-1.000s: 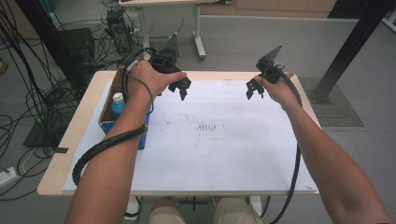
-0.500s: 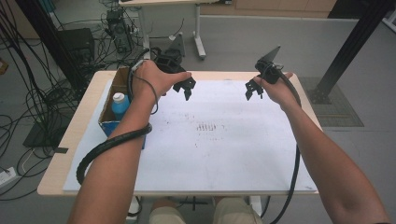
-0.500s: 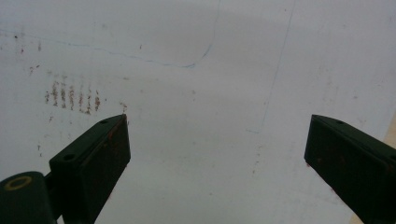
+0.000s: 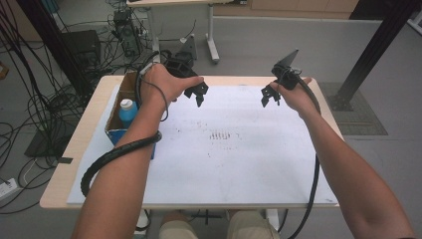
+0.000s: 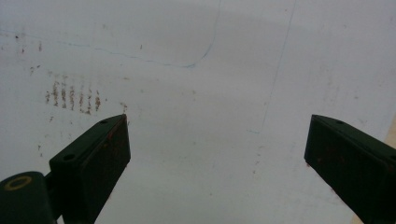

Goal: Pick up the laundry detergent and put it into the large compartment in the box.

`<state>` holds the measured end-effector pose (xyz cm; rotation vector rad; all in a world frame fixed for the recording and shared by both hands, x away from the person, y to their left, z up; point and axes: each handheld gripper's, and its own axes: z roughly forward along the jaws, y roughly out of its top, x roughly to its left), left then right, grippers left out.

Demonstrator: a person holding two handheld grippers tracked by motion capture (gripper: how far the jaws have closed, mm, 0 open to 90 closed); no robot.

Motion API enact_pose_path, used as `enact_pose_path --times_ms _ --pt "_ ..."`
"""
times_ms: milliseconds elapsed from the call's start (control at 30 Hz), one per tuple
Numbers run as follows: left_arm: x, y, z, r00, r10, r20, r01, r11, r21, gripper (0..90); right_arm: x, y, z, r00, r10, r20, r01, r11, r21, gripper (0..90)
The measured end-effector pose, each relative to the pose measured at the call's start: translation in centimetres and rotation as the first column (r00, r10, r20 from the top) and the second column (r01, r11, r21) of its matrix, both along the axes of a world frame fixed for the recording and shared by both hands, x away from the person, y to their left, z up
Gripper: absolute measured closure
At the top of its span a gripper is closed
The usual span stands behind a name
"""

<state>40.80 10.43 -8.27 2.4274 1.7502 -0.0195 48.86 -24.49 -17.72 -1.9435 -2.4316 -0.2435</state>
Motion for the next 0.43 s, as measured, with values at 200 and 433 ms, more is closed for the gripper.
enact_pose_path --times_ms 200,433 --pt "0.07 0.04 -0.06 1.0000 0.000 -0.003 0.000 1.0000 0.001 9.2 -0.02 -0.24 -0.01 1.0000 -0.004 -0.003 0.004 1.000 0.001 6.8" --pt "-0.04 0.14 0.03 1.0000 -0.001 0.002 0.001 1.0000 -0.002 9.3 -0.05 -0.17 -0.24 1.0000 -0.001 -0.004 0.001 1.000 0.000 6.8"
